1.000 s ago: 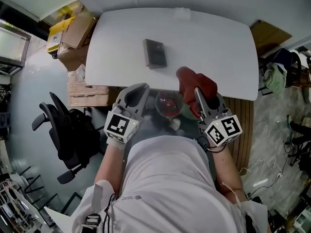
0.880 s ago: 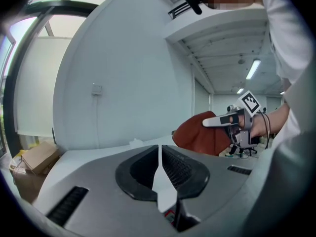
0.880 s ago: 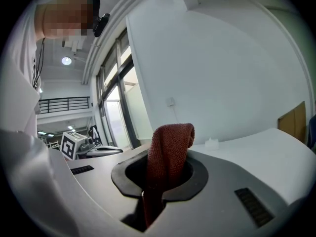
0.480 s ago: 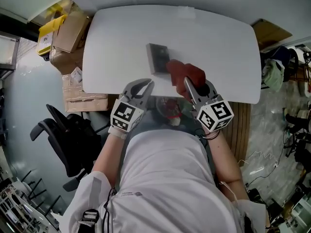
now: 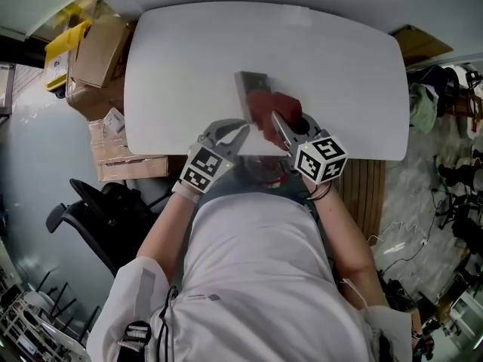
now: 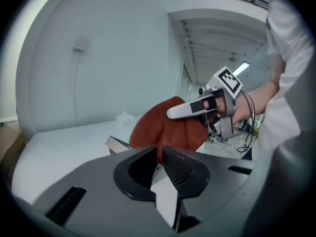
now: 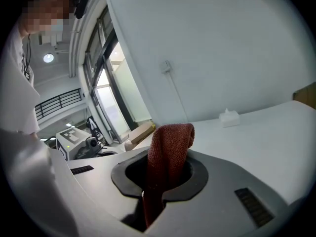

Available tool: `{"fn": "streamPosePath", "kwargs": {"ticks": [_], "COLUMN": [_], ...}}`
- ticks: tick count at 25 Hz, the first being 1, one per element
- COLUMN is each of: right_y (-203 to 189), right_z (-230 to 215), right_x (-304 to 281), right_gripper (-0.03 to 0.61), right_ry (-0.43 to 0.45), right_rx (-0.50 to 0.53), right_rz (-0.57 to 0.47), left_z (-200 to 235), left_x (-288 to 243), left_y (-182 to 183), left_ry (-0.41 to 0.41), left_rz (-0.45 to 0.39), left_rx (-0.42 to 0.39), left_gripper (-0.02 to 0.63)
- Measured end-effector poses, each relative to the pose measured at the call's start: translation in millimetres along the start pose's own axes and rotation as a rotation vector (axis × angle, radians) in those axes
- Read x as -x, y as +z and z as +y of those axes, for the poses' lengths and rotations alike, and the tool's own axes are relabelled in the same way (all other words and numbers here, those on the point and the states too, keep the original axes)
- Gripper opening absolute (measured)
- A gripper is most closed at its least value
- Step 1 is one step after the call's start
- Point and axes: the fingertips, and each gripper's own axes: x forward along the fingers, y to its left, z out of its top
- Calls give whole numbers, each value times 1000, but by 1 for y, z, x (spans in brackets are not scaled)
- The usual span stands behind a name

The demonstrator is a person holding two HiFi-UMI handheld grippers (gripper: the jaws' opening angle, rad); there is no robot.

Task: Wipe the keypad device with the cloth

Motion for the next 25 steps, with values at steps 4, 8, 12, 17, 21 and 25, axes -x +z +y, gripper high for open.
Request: {"fn": "streamPosePath", "kwargs": {"ticks": [4, 8, 12, 17, 21, 25], "right_y": [-17, -34, -49, -63, -65, -76], "right_z": [0, 2, 2, 5, -5, -30], "right_x": [-24, -44, -57, -69, -72, -70], "right_gripper": [54, 54, 54, 54, 54, 54], "right_ry": [-2, 11, 25, 20, 3, -69], "right_rx": [-11, -45, -51, -44, -119, -220], "right_rz": [53, 104, 158, 193, 171, 158], "left_z": [8, 10, 10, 15, 17, 18], "left_x": [-8, -16, -25, -30, -35, -39], "left_y": [-17, -32, -42, -48, -49, -49], "left_ry": [-74, -146, -183, -208, -228, -233], "left_rz": [48, 99, 128, 142, 150, 156], "left_rx": [-2, -14, -29, -10, -11, -14], "left_gripper": [16, 115, 115, 115, 115, 115]}}
